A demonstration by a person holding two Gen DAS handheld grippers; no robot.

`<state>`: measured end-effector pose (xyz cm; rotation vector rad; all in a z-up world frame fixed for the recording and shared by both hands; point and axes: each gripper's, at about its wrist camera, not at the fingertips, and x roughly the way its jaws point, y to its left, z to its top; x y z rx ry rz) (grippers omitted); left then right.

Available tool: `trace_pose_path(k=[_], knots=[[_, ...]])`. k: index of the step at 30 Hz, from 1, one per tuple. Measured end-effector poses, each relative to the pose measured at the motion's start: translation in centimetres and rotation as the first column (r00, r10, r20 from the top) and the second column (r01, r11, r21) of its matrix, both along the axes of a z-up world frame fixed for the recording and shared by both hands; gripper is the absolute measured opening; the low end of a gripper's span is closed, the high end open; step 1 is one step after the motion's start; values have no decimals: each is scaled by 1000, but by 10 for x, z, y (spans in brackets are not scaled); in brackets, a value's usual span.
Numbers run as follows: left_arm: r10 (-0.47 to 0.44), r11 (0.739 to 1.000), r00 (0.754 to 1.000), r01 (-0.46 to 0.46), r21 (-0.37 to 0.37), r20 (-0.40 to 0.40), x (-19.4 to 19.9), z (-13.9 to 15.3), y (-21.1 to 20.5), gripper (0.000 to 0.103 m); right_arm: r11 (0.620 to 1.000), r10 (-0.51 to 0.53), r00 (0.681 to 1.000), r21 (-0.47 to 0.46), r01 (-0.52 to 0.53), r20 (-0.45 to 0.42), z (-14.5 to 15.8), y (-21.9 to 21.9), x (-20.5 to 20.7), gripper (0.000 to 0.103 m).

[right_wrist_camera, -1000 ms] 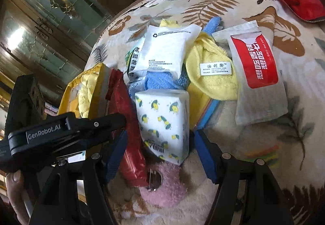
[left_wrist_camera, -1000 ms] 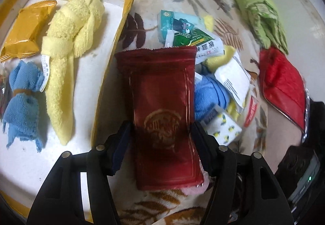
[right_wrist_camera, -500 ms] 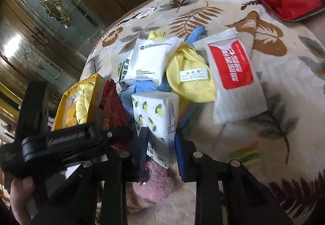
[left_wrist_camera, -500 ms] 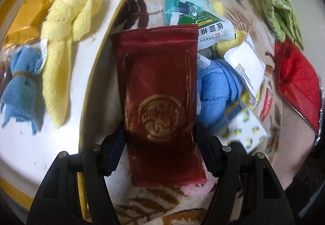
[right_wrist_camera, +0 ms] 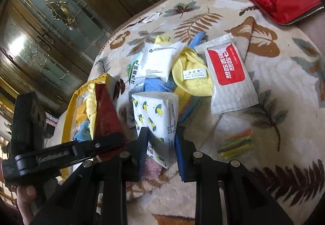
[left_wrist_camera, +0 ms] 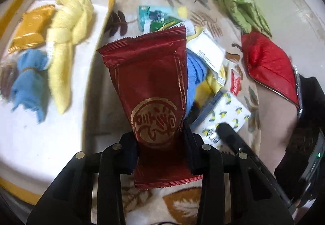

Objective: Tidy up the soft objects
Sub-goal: 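Carry the red packet with the left tool while the right tool carries the tissue pack over the tray, then lower both items into the white tray and open both tools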

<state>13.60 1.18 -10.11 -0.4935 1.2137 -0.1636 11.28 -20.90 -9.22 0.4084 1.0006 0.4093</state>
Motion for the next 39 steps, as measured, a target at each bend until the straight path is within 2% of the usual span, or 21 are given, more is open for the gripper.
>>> trace_pose_path(k=[5, 10, 12, 14, 16, 20, 23, 27, 31, 35, 37, 39], knots=[[1, 1000, 994, 0, -3, 108, -42, 42, 22, 36, 999, 34, 998, 38, -37, 56, 29, 9, -15, 25], [49, 996, 990, -58, 70, 134, -75, 67, 80, 36, 983, 158, 981, 77, -167, 112, 58, 54, -32, 25], [61, 991, 987, -77, 109, 147, -84, 70, 101, 37, 969, 224, 969, 83, -233, 103, 61, 82, -36, 25], [81, 986, 988, -99, 133, 135, -92, 68, 121, 36, 954, 288, 954, 66, -293, 84, 59, 105, -36, 25], [110, 981, 987, -127, 147, 121, -96, 61, 140, 37, 938, 347, 936, -2, -348, 58, 54, 135, -37, 25], [138, 975, 987, -149, 164, 77, -90, 38, 159, 37, 906, 415, 909, -77, -416, -36, 26, 180, -34, 25], [138, 974, 989, -144, 174, 46, -80, 20, 164, 37, 890, 430, 898, -122, -439, -97, 7, 198, -32, 25], [124, 973, 992, -125, 192, 16, -64, 3, 164, 37, 878, 441, 887, -138, -458, -136, -9, 208, -33, 25], [95, 965, 995, -94, 245, 8, -54, -8, 154, 37, 879, 440, 888, -139, -456, -132, -17, 211, -32, 25], [78, 974, 997, -79, 211, 12, -59, -19, 157, 38, 880, 442, 889, -135, -455, -119, -17, 211, -31, 28], [81, 989, 997, -82, 123, 14, -60, -24, 163, 39, 879, 440, 892, -154, -451, -101, -13, 212, -36, 28], [116, 993, 992, -115, -6, 45, -66, -22, 177, 41, 878, 449, 889, -141, -457, -91, -12, 211, -39, 28]])
